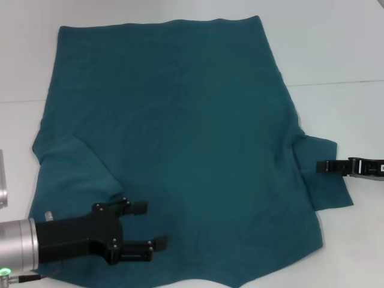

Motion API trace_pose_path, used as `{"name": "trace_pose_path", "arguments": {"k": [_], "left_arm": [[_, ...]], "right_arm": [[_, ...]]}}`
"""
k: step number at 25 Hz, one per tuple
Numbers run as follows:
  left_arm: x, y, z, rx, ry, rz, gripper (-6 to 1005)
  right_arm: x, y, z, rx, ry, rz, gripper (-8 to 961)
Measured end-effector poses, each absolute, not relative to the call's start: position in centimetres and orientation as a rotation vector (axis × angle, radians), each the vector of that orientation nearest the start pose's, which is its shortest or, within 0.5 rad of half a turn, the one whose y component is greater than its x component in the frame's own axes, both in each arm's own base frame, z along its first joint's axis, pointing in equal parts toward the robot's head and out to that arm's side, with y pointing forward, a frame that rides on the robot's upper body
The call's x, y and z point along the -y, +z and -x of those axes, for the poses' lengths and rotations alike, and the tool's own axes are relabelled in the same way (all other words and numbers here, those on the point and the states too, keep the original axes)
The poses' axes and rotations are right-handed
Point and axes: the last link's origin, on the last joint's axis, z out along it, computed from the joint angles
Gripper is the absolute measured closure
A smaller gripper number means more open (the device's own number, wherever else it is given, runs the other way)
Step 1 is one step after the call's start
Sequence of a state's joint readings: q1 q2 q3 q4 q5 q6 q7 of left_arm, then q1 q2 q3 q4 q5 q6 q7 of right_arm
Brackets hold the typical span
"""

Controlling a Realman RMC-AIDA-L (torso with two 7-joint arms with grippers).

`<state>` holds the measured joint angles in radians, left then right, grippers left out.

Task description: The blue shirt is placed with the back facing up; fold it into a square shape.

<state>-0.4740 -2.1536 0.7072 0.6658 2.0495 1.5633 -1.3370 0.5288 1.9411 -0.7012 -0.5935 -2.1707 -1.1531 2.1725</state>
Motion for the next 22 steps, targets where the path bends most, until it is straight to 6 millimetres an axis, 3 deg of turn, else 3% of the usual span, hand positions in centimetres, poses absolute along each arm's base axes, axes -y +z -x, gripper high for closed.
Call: {"name": "trace_pose_path", "arguments": {"k": [14,22], "left_arm": [[-30.24,-3.39,26.51,0.661,-0.7,2.78,49],[-30.19,-3.46,26.48,0.665,-0.706,2.779,49]], "right_arm": [[-36.62,4.79,-35.11,-1.589,0.414,1.999,505],[-36.48,5.07,-35.59,-1.573,0.445,1.968,855]]}}
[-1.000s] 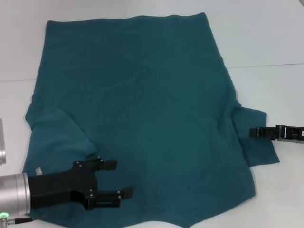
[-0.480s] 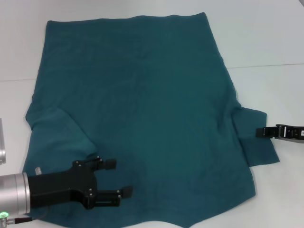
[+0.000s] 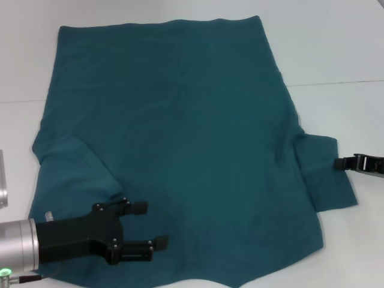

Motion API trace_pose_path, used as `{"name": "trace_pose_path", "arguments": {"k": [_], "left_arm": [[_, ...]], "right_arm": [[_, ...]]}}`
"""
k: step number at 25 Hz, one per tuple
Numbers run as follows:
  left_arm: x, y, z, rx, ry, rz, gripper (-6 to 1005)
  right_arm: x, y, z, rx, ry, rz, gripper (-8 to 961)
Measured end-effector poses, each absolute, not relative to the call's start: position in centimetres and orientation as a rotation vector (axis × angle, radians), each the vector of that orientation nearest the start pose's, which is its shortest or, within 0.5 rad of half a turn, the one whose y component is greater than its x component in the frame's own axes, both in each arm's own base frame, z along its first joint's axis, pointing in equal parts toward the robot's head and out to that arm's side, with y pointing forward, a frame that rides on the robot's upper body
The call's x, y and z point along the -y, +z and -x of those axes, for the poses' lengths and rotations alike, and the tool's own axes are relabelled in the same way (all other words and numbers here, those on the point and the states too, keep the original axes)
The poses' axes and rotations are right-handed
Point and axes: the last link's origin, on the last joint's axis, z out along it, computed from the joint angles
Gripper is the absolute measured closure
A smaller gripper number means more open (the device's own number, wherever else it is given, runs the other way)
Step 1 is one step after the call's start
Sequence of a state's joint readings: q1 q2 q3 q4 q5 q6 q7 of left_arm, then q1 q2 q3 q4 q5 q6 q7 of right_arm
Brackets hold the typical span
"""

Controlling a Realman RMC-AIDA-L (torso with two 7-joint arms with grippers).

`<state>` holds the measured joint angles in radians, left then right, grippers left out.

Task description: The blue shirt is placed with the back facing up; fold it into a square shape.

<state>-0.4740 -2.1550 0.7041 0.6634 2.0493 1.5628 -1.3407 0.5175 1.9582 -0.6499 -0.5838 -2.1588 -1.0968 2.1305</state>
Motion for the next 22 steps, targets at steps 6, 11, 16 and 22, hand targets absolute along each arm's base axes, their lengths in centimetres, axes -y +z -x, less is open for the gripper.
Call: {"name": "trace_pose_path", "arguments": {"k": [6,11,16,22], "left_arm": [[-30.2,-3.5,26.4,0.671,-0.718,2.774,49],[-30.2,-3.5,26.4,0.68,-0.725,2.773,49],[-30.1,-3.7,26.3,0.693,-0.732,2.771,49],[-30.0,-3.7,26.3,0.709,-0.743,2.77,49]], "right_arm": [[-36.1,5.8,-36.4,-1.543,0.502,1.916,931],[-35.9,6.5,-36.9,-1.501,0.534,1.89,919],[-35.8,7.2,-37.1,-1.466,0.555,1.881,908],[-36.5,8.8,-36.4,-1.405,0.582,1.877,895]]}}
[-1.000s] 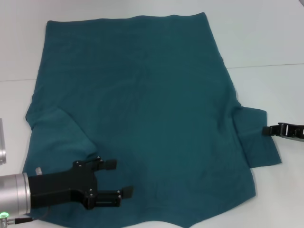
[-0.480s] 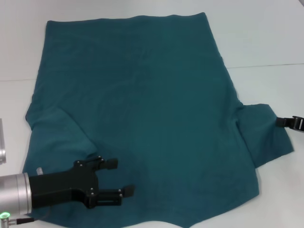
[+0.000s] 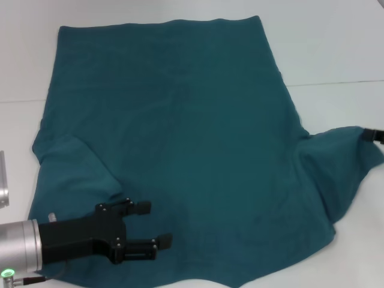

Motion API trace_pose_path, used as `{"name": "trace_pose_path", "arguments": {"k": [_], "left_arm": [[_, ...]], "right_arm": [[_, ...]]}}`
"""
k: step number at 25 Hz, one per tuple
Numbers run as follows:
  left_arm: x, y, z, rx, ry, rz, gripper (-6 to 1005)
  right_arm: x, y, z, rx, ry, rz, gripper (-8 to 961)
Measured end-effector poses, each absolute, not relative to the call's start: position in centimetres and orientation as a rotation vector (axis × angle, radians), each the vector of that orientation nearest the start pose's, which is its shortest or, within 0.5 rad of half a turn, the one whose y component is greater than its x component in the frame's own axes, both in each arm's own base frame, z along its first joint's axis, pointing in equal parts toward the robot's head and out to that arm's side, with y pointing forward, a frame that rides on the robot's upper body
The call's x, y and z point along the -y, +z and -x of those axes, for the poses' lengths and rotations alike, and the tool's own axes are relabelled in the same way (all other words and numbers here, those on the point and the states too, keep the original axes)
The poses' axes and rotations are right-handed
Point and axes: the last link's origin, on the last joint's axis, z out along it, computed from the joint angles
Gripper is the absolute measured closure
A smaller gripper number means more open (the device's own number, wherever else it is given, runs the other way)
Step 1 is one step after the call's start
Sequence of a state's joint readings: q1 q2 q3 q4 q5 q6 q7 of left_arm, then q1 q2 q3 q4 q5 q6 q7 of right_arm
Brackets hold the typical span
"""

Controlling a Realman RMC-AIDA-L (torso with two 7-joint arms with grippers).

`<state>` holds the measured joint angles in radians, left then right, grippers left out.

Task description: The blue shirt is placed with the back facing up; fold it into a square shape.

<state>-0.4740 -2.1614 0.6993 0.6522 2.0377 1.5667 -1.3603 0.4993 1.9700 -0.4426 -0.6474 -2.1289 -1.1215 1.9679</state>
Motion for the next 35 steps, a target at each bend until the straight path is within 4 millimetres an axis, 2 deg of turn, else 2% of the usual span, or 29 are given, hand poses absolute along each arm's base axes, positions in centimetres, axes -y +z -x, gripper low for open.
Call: {"name": "trace_pose_path", "arguments": {"k": [10,15,17,21,25,28,31,35], "left_arm": [[-30.0,-3.8,26.1,0.73,-0.773,2.759,49],[-30.1,-3.8,26.1,0.749,-0.778,2.753,50],[-30.1,-3.8,26.1,0.752,-0.778,2.75,50],[-30.2,-3.8,26.0,0.759,-0.783,2.745,50],[-30.4,-3.7,26.0,0.764,-0.78,2.741,50],[-30.5,-3.7,26.0,0.771,-0.771,2.737,50],[-30.6,-3.7,26.1,0.777,-0.762,2.735,50],[-30.5,-3.7,26.2,0.781,-0.758,2.735,50]], "right_arm": [[-38.1,10.0,-34.5,-1.315,0.598,1.932,872],[-38.8,9.5,-33.1,-1.293,0.62,1.983,861],[-39.3,8.9,-32.2,-1.276,0.629,2.013,857],[-41.2,6.4,-28.8,-1.208,0.638,2.107,848],[-43.2,2.4,-25.0,-1.131,0.57,2.224,839],[-43.5,-0.2,-22.8,-1.058,0.508,2.321,832],[-44.0,-0.8,-22.0,-1.036,0.515,2.311,825],[-43.9,0.0,-22.7,-1.056,0.561,2.264,816]]}}
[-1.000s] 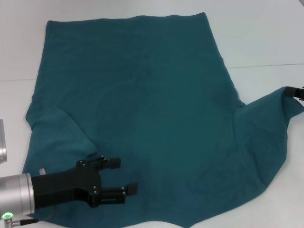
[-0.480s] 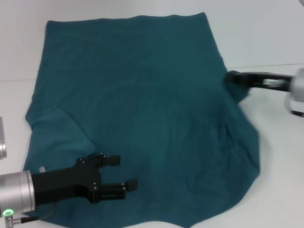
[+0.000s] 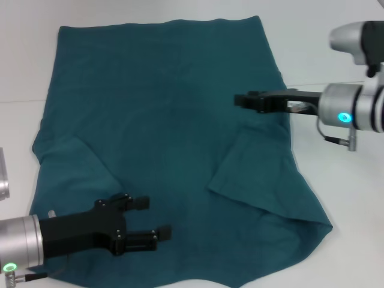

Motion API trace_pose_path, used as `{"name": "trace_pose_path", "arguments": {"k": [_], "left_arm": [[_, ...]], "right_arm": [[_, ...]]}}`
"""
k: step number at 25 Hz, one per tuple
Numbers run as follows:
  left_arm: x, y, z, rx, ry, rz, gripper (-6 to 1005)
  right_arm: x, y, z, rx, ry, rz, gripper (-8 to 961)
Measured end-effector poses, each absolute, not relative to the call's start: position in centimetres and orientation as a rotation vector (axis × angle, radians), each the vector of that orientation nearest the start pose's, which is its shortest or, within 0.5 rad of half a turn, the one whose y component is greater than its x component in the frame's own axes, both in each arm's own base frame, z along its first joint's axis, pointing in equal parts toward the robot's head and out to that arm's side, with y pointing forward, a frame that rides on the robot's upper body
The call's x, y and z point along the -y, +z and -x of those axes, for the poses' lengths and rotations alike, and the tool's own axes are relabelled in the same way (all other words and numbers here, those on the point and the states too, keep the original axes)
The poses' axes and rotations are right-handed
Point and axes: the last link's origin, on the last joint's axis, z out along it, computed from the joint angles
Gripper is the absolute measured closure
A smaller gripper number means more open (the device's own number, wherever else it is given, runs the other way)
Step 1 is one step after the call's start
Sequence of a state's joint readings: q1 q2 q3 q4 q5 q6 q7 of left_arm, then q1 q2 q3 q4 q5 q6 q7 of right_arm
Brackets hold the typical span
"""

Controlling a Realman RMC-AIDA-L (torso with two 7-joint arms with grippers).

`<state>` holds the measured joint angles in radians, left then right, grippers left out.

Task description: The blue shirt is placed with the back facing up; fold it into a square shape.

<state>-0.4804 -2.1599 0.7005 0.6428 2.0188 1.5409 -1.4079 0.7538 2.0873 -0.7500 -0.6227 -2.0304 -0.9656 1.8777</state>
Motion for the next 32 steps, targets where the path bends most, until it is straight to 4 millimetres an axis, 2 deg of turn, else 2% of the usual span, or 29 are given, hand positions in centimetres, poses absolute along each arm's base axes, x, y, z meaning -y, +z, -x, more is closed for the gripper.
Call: {"name": "trace_pose_path", "arguments": {"k": [10,13,23,27,32], "left_arm": [[-30.6,-3.6,26.2,0.807,-0.764,2.721,50],[-30.7,-3.2,26.3,0.833,-0.764,2.715,50],[-30.9,-1.3,27.9,0.926,-0.732,2.616,50],[-31.2,0.5,30.1,1.056,-0.7,2.463,49],[-31.3,2.5,32.7,1.215,-0.658,2.283,49]], "right_arm": [[-41.7,2.8,-26.6,-1.15,0.586,2.202,326],[-41.0,4.0,-27.5,-1.215,0.59,2.204,124],[-37.7,7.1,-30.5,-1.433,0.598,2.214,35],[-37.0,7.6,-31.1,-1.469,0.625,2.19,26],[-36.6,6.9,-31.1,-1.492,0.603,2.221,27]]}}
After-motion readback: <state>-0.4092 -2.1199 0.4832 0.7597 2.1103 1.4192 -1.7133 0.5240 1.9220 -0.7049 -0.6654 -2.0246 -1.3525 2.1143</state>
